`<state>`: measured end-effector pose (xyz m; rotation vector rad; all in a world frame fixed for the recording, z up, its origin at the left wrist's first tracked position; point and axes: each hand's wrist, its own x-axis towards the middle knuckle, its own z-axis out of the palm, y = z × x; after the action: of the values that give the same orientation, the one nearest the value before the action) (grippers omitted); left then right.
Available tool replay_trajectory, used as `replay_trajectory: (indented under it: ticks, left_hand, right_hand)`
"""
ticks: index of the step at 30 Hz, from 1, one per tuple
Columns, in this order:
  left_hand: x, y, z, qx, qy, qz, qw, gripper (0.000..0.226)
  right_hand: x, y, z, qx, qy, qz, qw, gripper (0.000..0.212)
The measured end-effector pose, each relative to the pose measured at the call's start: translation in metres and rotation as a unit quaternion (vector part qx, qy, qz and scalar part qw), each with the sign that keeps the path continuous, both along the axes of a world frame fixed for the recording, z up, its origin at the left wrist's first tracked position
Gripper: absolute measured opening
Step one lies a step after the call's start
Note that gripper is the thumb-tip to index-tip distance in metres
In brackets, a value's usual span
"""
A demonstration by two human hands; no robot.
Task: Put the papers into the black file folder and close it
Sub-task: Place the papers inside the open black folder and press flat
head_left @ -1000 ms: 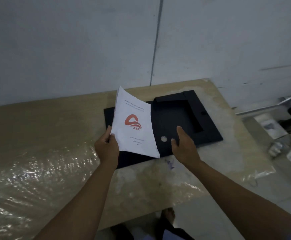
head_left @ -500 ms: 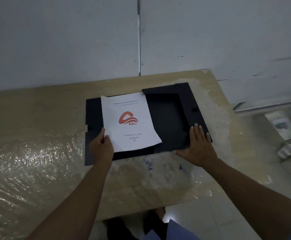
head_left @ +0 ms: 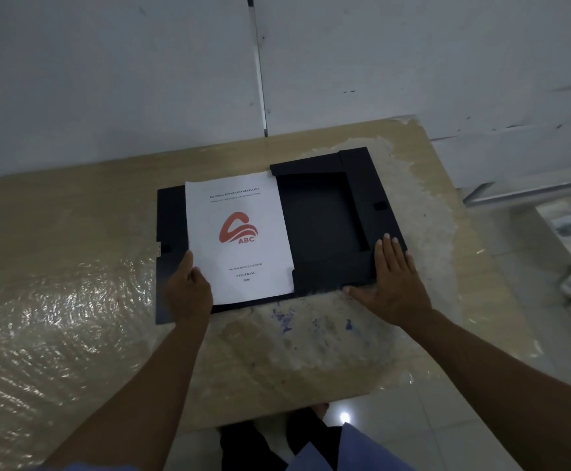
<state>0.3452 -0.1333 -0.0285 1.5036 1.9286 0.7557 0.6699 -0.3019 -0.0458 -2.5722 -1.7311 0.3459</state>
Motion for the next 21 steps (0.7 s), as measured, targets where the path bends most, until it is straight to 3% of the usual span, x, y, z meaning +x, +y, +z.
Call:
replay_trajectory:
  ticks: [11, 21]
  left_hand:
    - [0.044, -0.024, -0.007, 0.001, -0.069, -0.107, 0.992, 0.046]
    - [0.058, -0.013, -0.01, -0.01, -0.035, -0.178, 0.983, 0.047]
  right_hand:
    - [0.001, 0.0, -0.009, 0.015, -0.005, -0.005, 1.0, 0.123]
    - [0.0, -0.001, -0.009, 0.031, -0.014, -0.004, 0.999, 0.119]
